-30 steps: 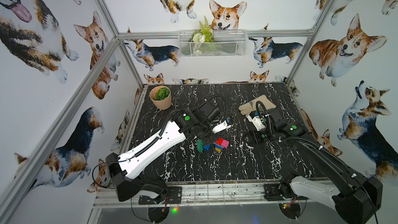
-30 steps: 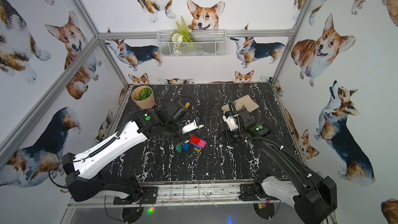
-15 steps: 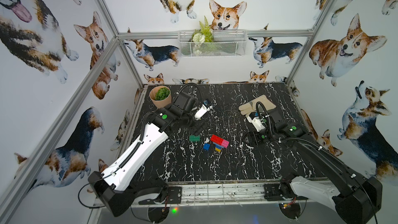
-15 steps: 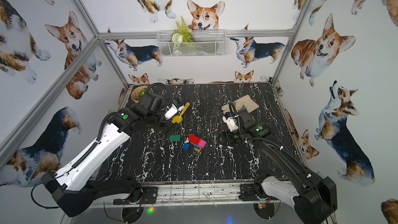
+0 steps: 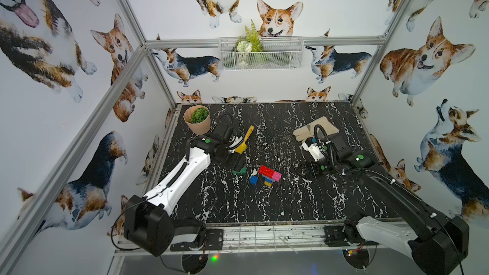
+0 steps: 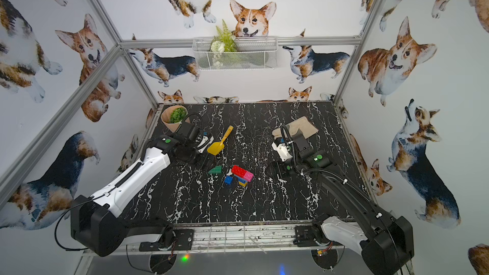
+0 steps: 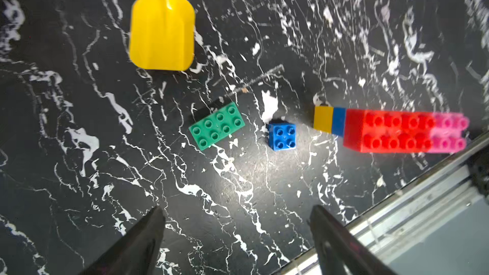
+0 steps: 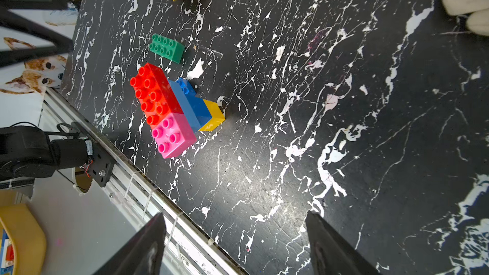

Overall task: Assemble a spoon with lego
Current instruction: Pick up the lego brick from the center of the board.

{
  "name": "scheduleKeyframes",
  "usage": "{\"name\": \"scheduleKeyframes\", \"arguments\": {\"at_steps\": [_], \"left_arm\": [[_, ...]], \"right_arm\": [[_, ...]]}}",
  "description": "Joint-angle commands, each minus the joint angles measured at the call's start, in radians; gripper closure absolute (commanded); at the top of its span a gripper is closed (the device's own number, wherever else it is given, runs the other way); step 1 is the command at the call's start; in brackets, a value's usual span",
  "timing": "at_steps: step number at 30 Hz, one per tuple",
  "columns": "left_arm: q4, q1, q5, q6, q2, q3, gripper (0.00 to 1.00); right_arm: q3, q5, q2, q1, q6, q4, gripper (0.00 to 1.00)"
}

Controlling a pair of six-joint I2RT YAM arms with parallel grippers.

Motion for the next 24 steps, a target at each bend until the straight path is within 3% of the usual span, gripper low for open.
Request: {"name": "scheduleKeyframes", "arguments": {"at_steps": [1, 3, 5, 8, 24], "left_arm": [[-0.112, 0.008, -0.135, -0.044, 0.144, 0.101, 0.06], [-0.126, -0.018, -0.112, -0.087, 0.223, 0.124, 0.07], [-0.058, -0.031, -0.099, -0.151, 0.223, 0.087, 0.0], [-0.012, -0.033, -0.1, -0.221, 0.262, 0.08, 0.0], [0.092, -0.034, -0.152, -0.333, 0.484, 0.124, 0.03]], "right_arm": [[0.002, -0.03, 0.004, -0.001, 0.003, 0.025, 0.16], [-0.004, -0.034, 0.001, 0.0, 0.003, 0.029, 0.16], [-0.012, -0.036, -0.007, 0.0, 0.007, 0.038, 0.16], [-0.025, -0.037, -0.017, -0.001, 0.015, 0.048, 0.16], [-0.046, -0.046, -0.041, 0.0, 0.019, 0.05, 0.16]]}}
